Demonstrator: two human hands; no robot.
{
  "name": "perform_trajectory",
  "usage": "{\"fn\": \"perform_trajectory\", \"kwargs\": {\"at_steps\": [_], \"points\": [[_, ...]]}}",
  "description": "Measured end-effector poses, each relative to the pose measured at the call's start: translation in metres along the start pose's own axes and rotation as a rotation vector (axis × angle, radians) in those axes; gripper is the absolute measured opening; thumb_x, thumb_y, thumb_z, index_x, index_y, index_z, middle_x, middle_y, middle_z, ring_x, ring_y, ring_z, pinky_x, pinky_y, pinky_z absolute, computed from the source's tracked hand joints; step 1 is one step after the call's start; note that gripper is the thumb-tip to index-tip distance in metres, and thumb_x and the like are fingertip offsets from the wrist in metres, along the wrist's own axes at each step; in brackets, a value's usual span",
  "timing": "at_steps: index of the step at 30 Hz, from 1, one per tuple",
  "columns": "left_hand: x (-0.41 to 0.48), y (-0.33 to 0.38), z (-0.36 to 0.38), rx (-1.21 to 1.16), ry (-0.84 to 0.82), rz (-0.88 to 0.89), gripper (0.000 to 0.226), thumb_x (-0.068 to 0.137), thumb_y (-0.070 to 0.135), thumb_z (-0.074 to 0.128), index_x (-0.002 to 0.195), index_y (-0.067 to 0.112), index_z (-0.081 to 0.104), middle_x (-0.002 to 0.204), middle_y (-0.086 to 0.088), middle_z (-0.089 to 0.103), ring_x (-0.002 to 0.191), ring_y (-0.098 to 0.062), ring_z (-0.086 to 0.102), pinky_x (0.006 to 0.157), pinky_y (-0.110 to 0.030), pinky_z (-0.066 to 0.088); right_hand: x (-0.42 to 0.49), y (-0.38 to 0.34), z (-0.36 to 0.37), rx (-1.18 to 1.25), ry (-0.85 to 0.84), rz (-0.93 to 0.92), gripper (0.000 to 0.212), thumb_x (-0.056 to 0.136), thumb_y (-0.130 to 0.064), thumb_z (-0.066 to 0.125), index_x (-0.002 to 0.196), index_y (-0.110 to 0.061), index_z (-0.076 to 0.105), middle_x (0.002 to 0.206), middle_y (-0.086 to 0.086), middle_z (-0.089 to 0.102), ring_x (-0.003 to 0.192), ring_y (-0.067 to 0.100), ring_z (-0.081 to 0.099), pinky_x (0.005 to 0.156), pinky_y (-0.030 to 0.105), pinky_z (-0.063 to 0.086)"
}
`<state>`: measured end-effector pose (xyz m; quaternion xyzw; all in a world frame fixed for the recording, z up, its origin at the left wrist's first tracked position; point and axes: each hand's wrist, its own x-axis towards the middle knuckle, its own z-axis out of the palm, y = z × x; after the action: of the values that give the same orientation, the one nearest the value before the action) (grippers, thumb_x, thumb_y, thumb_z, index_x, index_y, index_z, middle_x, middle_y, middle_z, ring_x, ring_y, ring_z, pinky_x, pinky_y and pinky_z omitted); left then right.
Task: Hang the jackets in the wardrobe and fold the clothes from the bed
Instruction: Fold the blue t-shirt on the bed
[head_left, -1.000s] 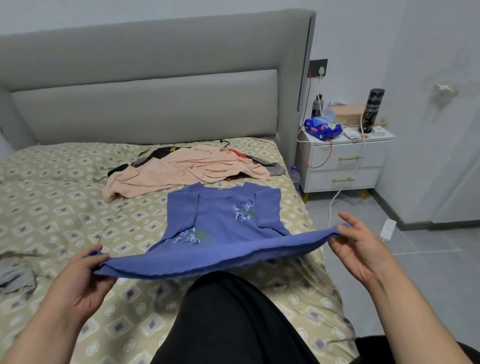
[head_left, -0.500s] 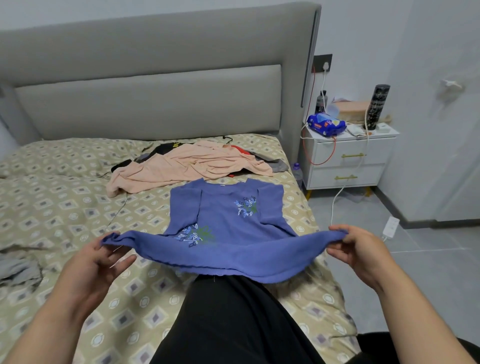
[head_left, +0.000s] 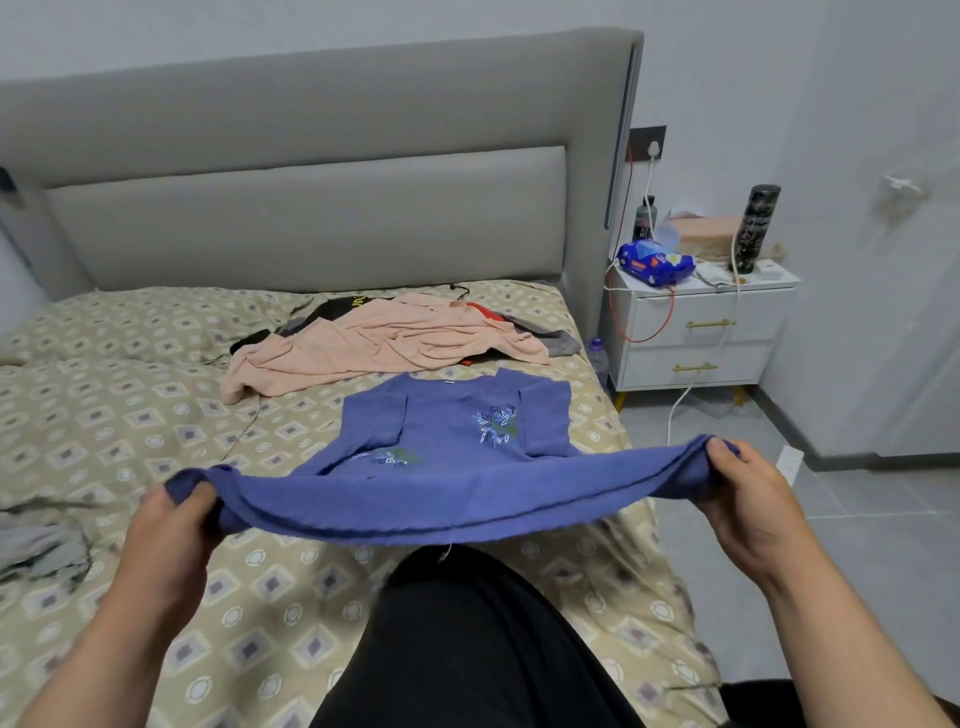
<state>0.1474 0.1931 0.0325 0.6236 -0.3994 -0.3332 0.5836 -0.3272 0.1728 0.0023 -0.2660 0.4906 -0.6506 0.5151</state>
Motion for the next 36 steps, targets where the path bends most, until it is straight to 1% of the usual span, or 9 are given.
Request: {"fn": "perform_trajectory", "kwargs": {"at_steps": [8,10,14,16,21,27,30,33,36], "points": [[-0.012,0.008,0.003,-0.249,-0.175,-0.393,0.027,0.099,0.024,0.051,0.078,0.011,0.063,0.068,-0.006,0.064,0.056,-0.02,0.064,0.058,-0.037,0.056,-0.017,-0.01,0.0,0.071,-0.255,0.239,0.059,0.097,-0.006,0.038,0.046,-0.01,0.068,0.05,0.006,0.061,0.044,0.014,0.062,0.043,0.02,0.051],[-0.007,0.005,0.005,-0.308,-0.169,-0.458,0.038,0.098,0.026,0.052,0.069,0.012,0.072,0.076,-0.009,0.065,0.066,-0.023,0.065,0.073,-0.042,0.054,-0.016,-0.011,-0.001,0.093,-0.246,0.258,0.056,0.097,-0.008,0.039,0.05,-0.009,0.07,0.055,0.009,0.065,0.049,0.016,0.066,0.047,0.023,0.054],[0.008,-0.006,0.012,-0.258,-0.113,-0.358,0.025,0.102,0.025,0.049,0.101,0.01,0.068,0.094,-0.008,0.075,0.088,-0.019,0.071,0.085,-0.038,0.051,0.001,0.001,-0.004,-0.065,-0.021,0.196,0.018,0.095,-0.015,0.057,0.096,-0.002,0.069,0.093,0.017,0.073,0.083,0.025,0.07,0.073,0.036,0.057],[0.016,-0.019,0.012,-0.135,-0.063,-0.265,0.016,0.1,0.018,0.053,0.099,0.01,0.067,0.098,-0.009,0.072,0.091,-0.019,0.066,0.086,-0.035,0.048,0.01,0.008,-0.005,-0.306,0.081,0.11,0.014,0.095,-0.014,0.063,0.088,-0.003,0.068,0.089,0.014,0.071,0.078,0.023,0.064,0.069,0.033,0.049],[0.036,-0.052,0.008,0.123,0.023,-0.272,0.02,0.095,0.018,0.061,0.076,0.014,0.054,0.065,-0.005,0.04,0.056,-0.017,0.029,0.049,-0.026,0.024,0.035,0.023,-0.004,-0.556,0.21,0.085,0.038,0.094,-0.019,0.064,0.063,-0.015,0.043,0.056,0.003,0.033,0.054,0.018,0.024,0.051,0.025,0.019],[0.075,-0.061,0.035,-0.112,0.086,-0.574,0.024,0.103,0.022,0.046,0.081,0.017,0.052,0.041,0.003,0.054,0.03,-0.005,0.046,0.031,-0.011,0.031,0.085,0.022,0.024,-0.396,0.167,0.301,0.016,0.101,-0.022,0.054,0.094,-0.011,0.061,0.075,0.009,0.067,0.052,0.013,0.049,0.041,0.018,0.044],[0.113,-0.053,0.062,-0.26,0.096,-0.648,0.023,0.106,0.023,0.041,0.092,0.014,0.056,0.062,-0.002,0.068,0.046,-0.009,0.065,0.042,-0.015,0.051,0.125,0.024,0.051,-0.261,0.124,0.355,0.018,0.105,-0.024,0.046,0.113,-0.012,0.058,0.088,0.005,0.068,0.067,0.015,0.062,0.052,0.022,0.053],[0.156,-0.052,0.085,-0.341,0.045,-0.521,0.017,0.106,0.022,0.041,0.109,0.016,0.057,0.104,-0.009,0.065,0.086,-0.015,0.067,0.081,-0.023,0.058,0.162,0.031,0.076,-0.12,0.01,0.282,0.029,0.106,-0.018,0.037,0.13,-0.014,0.052,0.116,0.002,0.067,0.1,0.016,0.065,0.082,0.031,0.052],[0.176,-0.066,0.095,0.007,-0.073,-0.22,0.047,0.099,0.024,0.05,0.145,0.029,0.039,0.153,-0.011,0.038,0.137,-0.018,0.044,0.102,-0.036,0.047,0.175,0.046,0.089,-0.2,-0.106,0.175,0.038,0.105,-0.021,0.04,0.142,-0.027,0.041,0.115,-0.006,0.061,0.101,0.009,0.059,0.092,0.03,0.047]]}}
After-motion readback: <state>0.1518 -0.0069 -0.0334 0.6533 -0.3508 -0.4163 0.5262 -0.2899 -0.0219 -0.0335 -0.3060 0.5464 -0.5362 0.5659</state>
